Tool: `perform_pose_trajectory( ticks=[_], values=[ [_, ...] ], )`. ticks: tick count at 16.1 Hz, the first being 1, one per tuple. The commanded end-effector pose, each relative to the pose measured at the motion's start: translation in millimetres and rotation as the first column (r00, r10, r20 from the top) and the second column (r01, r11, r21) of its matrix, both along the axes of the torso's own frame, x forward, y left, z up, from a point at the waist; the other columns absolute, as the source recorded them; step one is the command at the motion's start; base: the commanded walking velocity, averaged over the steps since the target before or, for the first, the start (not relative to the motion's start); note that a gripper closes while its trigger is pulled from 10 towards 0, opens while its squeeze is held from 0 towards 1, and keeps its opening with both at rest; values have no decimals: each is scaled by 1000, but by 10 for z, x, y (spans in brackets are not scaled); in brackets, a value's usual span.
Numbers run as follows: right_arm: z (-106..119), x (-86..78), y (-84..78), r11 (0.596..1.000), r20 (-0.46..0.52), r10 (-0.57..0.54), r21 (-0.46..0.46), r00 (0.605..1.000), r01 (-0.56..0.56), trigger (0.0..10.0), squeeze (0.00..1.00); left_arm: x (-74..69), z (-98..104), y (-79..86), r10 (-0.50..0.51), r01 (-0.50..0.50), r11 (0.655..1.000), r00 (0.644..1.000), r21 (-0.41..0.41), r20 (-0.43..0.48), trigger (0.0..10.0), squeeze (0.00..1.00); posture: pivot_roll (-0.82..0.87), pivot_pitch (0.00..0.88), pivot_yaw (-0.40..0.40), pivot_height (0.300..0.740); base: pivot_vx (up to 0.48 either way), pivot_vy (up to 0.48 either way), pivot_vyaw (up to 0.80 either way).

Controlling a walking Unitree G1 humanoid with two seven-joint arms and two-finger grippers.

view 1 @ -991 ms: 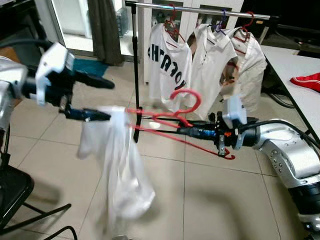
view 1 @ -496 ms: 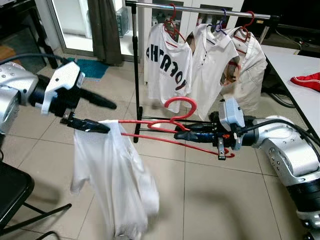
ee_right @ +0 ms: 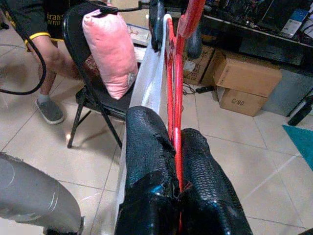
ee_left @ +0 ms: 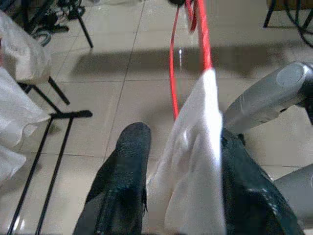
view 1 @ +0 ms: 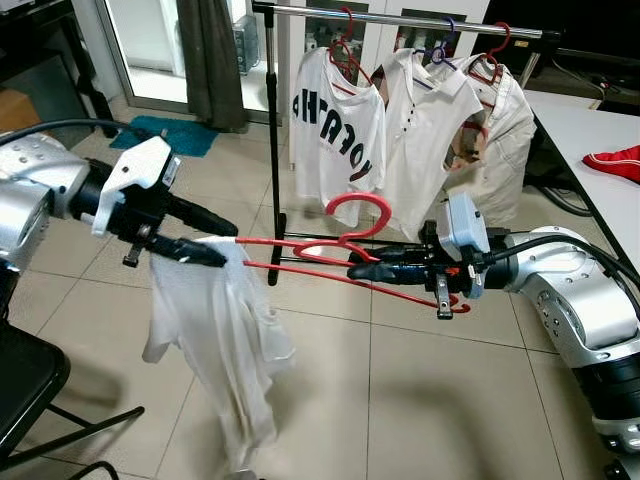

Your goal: Hang hanger

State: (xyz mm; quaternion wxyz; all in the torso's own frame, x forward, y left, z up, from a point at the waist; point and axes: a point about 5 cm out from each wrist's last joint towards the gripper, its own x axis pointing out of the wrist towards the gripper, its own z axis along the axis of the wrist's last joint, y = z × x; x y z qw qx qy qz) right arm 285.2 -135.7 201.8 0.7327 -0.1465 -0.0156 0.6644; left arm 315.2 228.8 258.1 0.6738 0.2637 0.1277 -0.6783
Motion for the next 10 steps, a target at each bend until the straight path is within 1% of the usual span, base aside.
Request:
perform_pose_trajectory(
  ticks=[1, 10],
  values=[
    [107, 1, 41, 999, 47, 36, 0, 998, -36, 10000, 0, 1, 82, -73, -37, 37, 999, 999, -3, 23, 0, 0, -50, 0, 1, 740, 0, 0, 0],
    [108, 38, 16, 1000, 45, 26, -6, 999, -26, 10000, 0, -29, 86, -70, -45, 45, 999, 999, 1, -1, 0, 0, -50, 0, -1, 740, 0, 0, 0]
  ],
)
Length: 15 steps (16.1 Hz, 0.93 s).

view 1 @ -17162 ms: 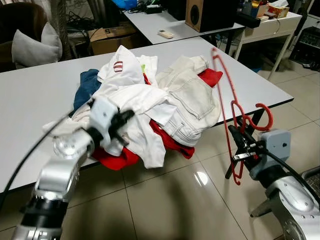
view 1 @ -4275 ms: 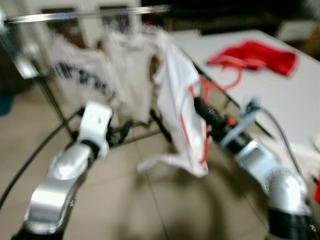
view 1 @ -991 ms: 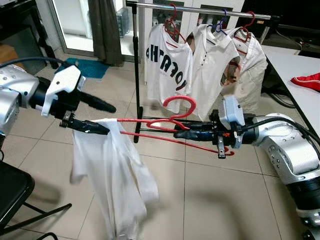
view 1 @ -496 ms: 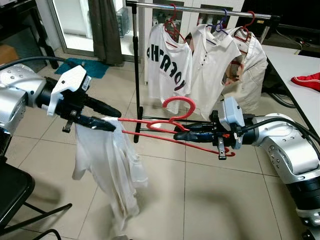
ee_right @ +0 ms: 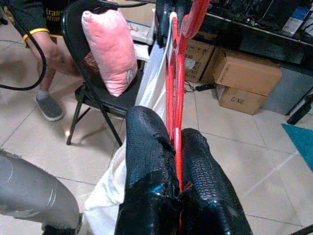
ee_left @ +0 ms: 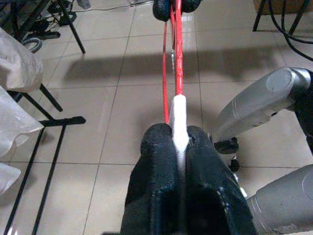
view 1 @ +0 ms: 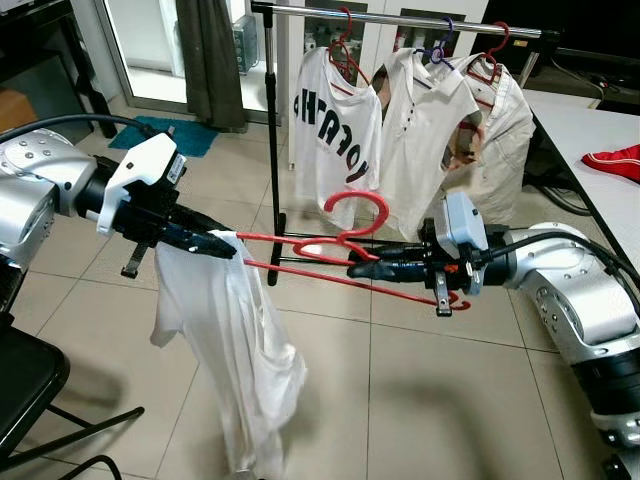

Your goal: Hang hanger

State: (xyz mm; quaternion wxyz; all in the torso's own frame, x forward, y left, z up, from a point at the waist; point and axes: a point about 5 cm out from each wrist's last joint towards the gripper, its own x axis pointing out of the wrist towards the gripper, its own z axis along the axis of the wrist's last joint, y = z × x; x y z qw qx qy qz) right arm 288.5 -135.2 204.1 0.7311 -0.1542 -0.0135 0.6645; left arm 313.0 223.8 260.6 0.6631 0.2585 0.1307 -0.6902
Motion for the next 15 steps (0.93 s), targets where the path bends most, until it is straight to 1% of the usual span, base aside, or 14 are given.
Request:
perform_pose_trajectory(
  ticks=[1, 3, 4, 6, 8, 9, 10, 12, 13, 14, 15],
  values=[
    [87, 13, 8, 1000, 41, 19, 7, 999, -20, 10000, 0, -22, 82, -37, -25, 25, 1000, 1000, -5, 17, 0, 0, -51, 0, -1, 740, 0, 0, 0],
    [88, 25, 2, 1000, 24, 9, 14, 1000, -10, 10000, 0, -27, 97, -41, -25, 25, 1000, 1000, -11, 14, 0, 0, -52, 0, 1, 740, 0, 0, 0],
    [101, 56, -23, 999, -30, -19, 46, 999, 21, 10000, 1000, -17, 101, -9, -5, 5, 1000, 1000, -16, 13, 0, 0, -54, 0, 5, 740, 0, 0, 0],
    [107, 74, -52, 997, -60, -41, 66, 997, 45, 10000, 1000, 4, 89, 52, 29, -28, 999, 1000, -30, 9, 0, 0, -56, 0, 6, 740, 0, 0, 0],
    [110, 90, -81, 995, -56, -67, 75, 996, 71, 10000, 1000, 22, 70, 107, 58, -58, 998, 998, -33, 5, 0, 0, -58, 0, 9, 740, 0, 0, 0],
    [120, 119, -111, 990, -41, -109, 89, 993, 112, 10000, 1000, 36, 57, 144, 77, -77, 996, 997, -38, 11, 0, 0, -59, 0, 12, 740, 0, 0, 0],
    [136, 162, -165, 977, -51, -168, 120, 984, 173, 10000, 1000, 62, 29, 186, 107, -107, 994, 994, -32, 26, 0, 0, -60, 0, 13, 740, 0, 0, 0],
    [200, 183, -295, 940, -62, -259, 213, 964, 267, 10000, 1000, 139, -45, 258, 202, -201, 979, 974, -20, 106, 0, 0, -61, 0, 18, 740, 0, 0, 0],
    [266, 153, -375, 908, -70, -300, 285, 951, 307, 10000, 1000, 206, -87, 291, 287, -286, 958, 945, -30, 159, 0, 0, -61, 0, 19, 740, 0, 0, 0],
    [366, 77, -411, 875, -91, -295, 374, 951, 307, 10000, 1000, 254, -109, 288, 337, -332, 942, 927, -57, 167, 0, 0, -67, 0, 26, 740, 0, 0, 0],
    [418, 7, -402, 860, -103, -274, 419, 956, 291, 10000, 1000, 283, -115, 270, 357, -347, 934, 920, -87, 161, 0, 0, -71, 0, 29, 740, 0, 0, 0]
  ],
)
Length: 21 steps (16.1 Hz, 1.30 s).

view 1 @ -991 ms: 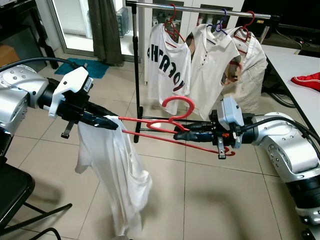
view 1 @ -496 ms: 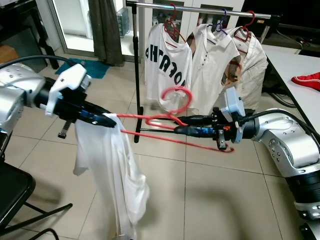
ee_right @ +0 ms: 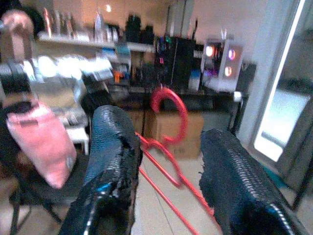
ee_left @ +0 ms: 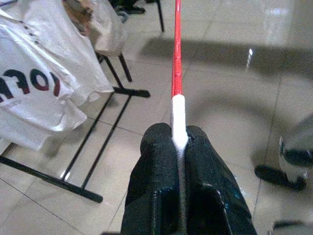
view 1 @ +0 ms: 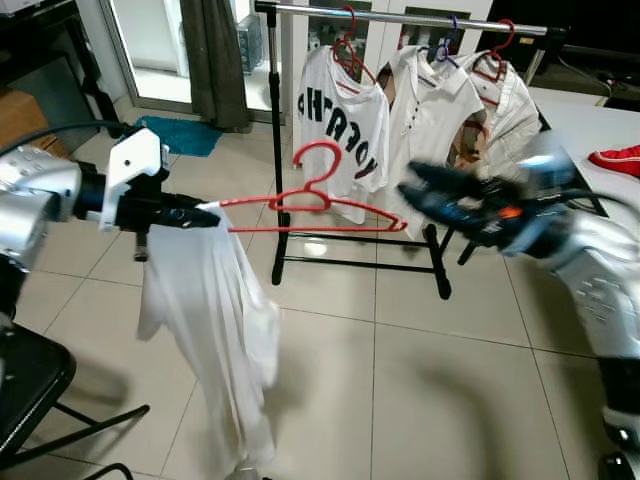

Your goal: Hang hanger

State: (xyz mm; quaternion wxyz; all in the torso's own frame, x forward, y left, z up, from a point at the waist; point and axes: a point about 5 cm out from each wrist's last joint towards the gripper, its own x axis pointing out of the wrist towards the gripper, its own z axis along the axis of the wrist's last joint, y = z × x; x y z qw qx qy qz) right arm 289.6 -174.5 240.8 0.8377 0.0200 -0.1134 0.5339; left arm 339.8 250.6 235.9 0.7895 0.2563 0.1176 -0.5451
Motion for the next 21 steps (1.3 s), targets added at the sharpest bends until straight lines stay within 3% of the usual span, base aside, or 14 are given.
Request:
perform_pose_trajectory(
  ticks=[1, 3, 5, 8, 11, 12, 15, 21],
  values=[
    [14, -130, 138, 998, -6, 61, 25, 998, -61, 10000, 1000, 70, 175, -93, -2, 7, 997, 998, -79, 67, 0, 0, -74, 0, 31, 740, 0, 0, 0],
    [-114, -231, 342, 992, -41, 123, 0, 992, -123, 10000, 1000, 97, 233, -172, -23, 31, 991, 997, -131, 67, 0, 0, -78, 0, 36, 740, 0, 0, 0],
    [-382, -297, 691, 991, -98, 113, -64, 989, -119, 10000, 1000, 108, 406, -304, -98, 113, 972, 992, -204, 81, 0, 0, -75, 0, 42, 740, 0, 0, 0],
    [-550, -177, 889, 986, -60, 14, -166, 998, -24, 10000, 1000, 42, 558, -293, -181, 187, 953, 982, -238, 47, 0, 0, -63, 0, 52, 740, 0, 0, 0],
    [-657, -66, 971, 970, -15, -77, -231, 997, 72, 10000, 1000, -6, 627, -279, -233, 230, 942, 972, -246, 15, 0, 0, -54, 0, 56, 740, 0, 0, 0],
    [-634, -51, 1054, 976, -11, -75, -206, 997, 71, 10000, 12, -25, 684, -289, -253, 249, 932, 967, -263, 18, 0, 0, -51, 0, 60, 740, 0, 0, 0],
    [-557, -76, 1274, 992, -4, -25, -126, 1000, 24, 10000, 0, -22, 757, -346, -265, 265, 920, 963, -289, 40, 0, 0, -45, 0, 63, 740, 0, 0, 0],
    [-610, -77, 1457, 994, -14, -13, -106, 1000, 11, 10000, 0, -19, 871, -461, -294, 294, 892, 954, -343, 54, 0, 0, -30, 0, 72, 740, 0, 0, 0]
  ],
)
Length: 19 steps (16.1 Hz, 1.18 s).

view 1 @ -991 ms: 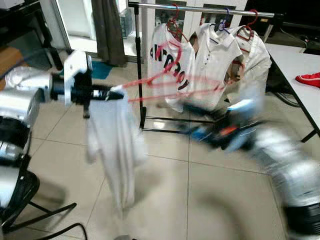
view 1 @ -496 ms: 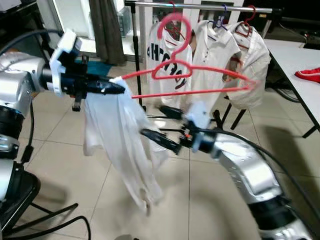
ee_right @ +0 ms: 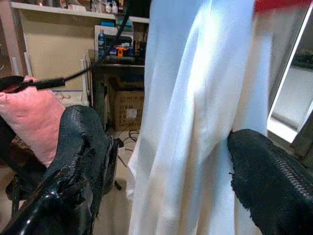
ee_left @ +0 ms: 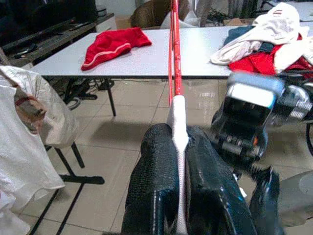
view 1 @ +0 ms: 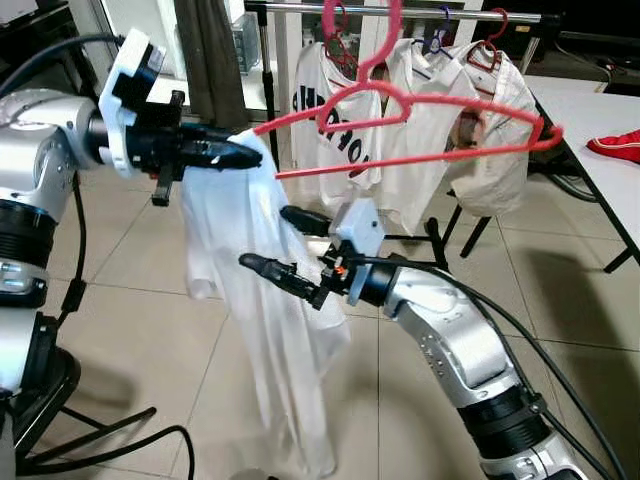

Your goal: Hang hanger

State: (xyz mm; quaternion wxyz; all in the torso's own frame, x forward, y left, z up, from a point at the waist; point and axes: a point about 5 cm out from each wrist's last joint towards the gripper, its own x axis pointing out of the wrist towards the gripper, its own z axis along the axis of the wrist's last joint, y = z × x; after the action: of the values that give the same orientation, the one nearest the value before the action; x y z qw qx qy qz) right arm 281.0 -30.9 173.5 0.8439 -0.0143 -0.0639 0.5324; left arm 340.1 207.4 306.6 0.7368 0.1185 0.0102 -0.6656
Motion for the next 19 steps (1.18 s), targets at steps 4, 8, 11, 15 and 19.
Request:
perform_pose_trajectory(
  ticks=[4, 8, 11, 15, 19],
  values=[
    [49, 77, 59, 1000, 29, -17, 17, 999, 16, 10000, 0, -32, 226, -89, -46, 48, 999, 997, -25, 63, 0, 0, -21, 0, 85, 740, 0, 0, 0],
    [-9, -129, 99, 973, -5, 230, 7, 973, -230, 10000, 0, 55, 331, -142, 24, -15, 997, 992, -74, 124, 0, 0, -24, 0, 92, 740, 0, 0, 0],
    [-149, -151, 164, 947, -40, 314, -53, 949, -316, 10000, 0, 75, 432, -190, 35, -19, 993, 989, -113, 142, 0, 0, -12, 0, 91, 740, 0, 0, 0],
    [-402, -49, 254, 937, -107, 308, -139, 945, -321, 10000, 0, 82, 535, -217, 40, -18, 989, 988, -144, 152, 0, 0, -7, 0, 92, 740, 0, 0, 0],
    [-670, -57, 118, 914, -186, 315, -205, 931, -351, 10000, 0, 89, 630, -174, 72, -43, 986, 981, -159, 179, 0, 0, -2, 0, 84, 740, 0, 0, 0]
  ],
)
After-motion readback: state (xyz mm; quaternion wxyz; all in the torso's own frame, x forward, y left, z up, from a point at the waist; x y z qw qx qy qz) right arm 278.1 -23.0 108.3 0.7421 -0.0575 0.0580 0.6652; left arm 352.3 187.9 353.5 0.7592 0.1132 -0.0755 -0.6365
